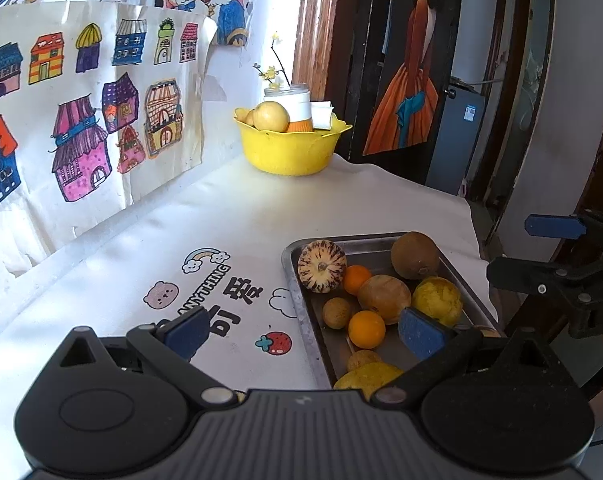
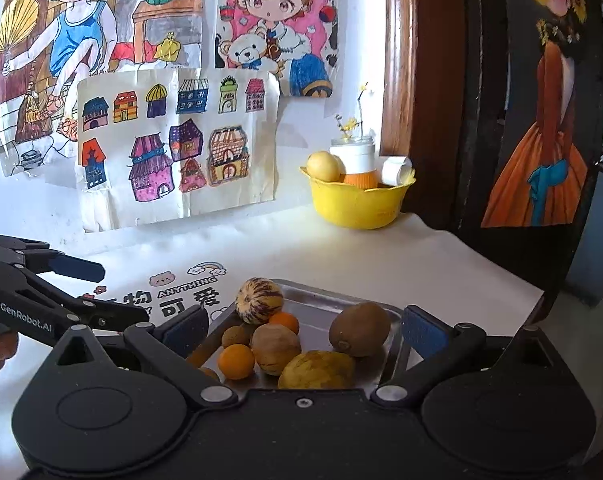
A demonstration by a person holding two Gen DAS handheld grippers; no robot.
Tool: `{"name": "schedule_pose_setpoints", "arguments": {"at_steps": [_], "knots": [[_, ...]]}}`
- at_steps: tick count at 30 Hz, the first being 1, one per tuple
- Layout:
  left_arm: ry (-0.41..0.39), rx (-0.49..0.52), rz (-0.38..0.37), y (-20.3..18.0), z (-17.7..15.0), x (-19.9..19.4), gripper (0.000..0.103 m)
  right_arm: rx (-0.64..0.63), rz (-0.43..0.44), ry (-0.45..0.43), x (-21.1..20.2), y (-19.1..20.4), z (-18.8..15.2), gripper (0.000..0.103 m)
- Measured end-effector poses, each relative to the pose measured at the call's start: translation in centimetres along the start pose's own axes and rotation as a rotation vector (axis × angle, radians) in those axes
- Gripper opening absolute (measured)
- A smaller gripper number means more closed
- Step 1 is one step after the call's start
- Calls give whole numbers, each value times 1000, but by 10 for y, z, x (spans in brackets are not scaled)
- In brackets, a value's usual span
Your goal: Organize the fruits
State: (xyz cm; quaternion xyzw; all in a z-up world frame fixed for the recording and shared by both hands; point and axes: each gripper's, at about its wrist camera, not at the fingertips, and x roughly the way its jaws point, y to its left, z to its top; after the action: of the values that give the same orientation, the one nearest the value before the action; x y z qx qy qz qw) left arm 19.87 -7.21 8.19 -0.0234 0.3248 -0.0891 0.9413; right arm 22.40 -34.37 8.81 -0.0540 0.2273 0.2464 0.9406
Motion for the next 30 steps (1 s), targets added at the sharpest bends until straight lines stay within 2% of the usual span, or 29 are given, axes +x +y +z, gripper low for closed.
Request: {"name": "schedule_pose_setpoints", "arguments": {"at_steps": [6, 15, 24, 30], "knots": [[-14, -20, 6, 1, -3, -4, 103, 26, -31, -51, -11, 5, -6, 102], [-88, -35, 18, -2, -11, -13, 103, 18, -75, -116, -21, 21, -19, 102], [-164, -65, 85, 1, -32, -26, 103, 113, -127, -134, -28, 29, -46, 102], [-216, -87, 105, 2, -46, -41, 103, 107, -176, -165, -36, 40, -61, 102]]}}
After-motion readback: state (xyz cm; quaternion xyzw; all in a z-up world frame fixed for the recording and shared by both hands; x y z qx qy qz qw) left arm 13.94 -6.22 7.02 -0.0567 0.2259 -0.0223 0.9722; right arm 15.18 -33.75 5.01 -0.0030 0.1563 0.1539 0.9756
